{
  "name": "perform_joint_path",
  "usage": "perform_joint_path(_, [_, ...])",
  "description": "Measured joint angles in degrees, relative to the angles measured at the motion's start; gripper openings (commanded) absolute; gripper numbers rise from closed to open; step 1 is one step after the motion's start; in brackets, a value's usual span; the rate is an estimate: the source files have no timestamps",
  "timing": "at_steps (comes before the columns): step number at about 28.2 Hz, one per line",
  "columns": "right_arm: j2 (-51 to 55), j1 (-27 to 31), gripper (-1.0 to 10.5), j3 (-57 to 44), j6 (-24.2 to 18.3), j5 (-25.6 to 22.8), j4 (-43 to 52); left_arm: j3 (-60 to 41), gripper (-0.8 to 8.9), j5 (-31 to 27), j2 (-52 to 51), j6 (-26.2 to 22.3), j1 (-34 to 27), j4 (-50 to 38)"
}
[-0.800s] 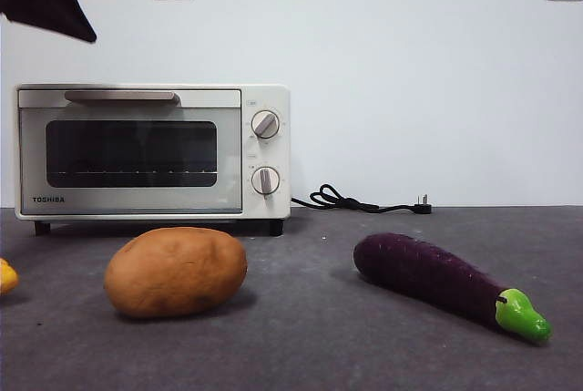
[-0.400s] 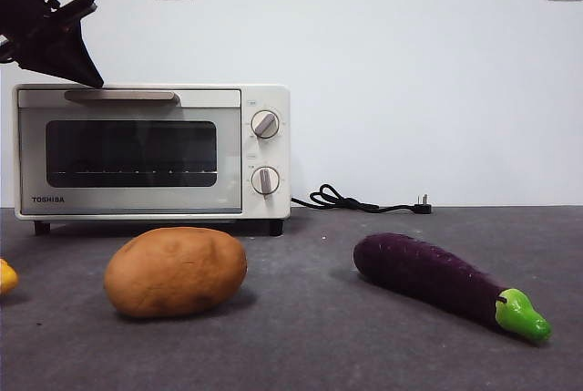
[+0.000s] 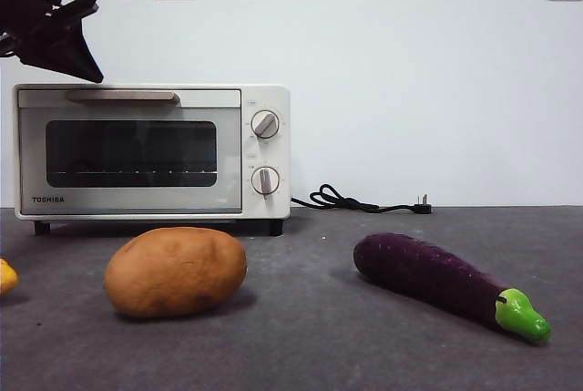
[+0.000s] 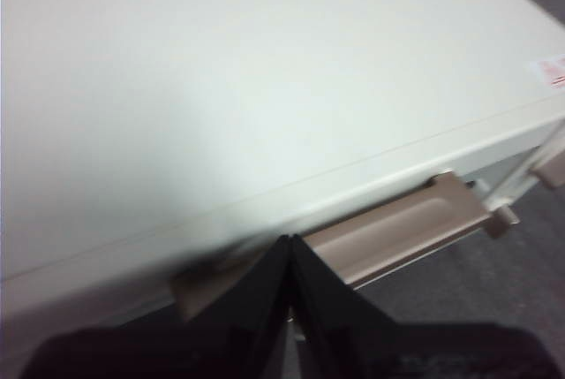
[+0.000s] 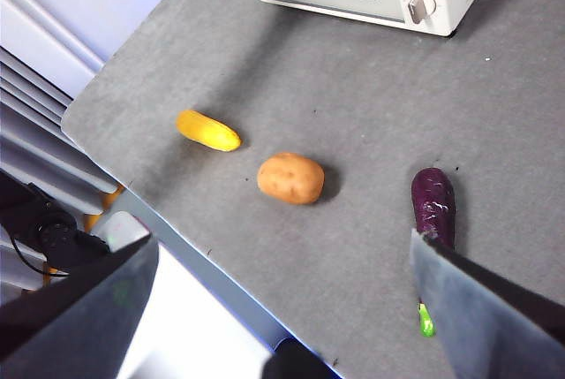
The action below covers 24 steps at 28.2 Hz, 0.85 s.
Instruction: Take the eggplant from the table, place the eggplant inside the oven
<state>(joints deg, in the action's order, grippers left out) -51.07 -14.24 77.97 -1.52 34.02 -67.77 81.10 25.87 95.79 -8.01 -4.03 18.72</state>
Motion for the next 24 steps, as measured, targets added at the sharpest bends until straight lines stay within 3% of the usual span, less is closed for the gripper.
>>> perform_joint_path(24, [-0.6, 0.0, 4.8, 0.0, 0.0, 0.0, 0.1, 1.5, -0.06, 0.4, 3.0, -2.1, 0.5, 0.5])
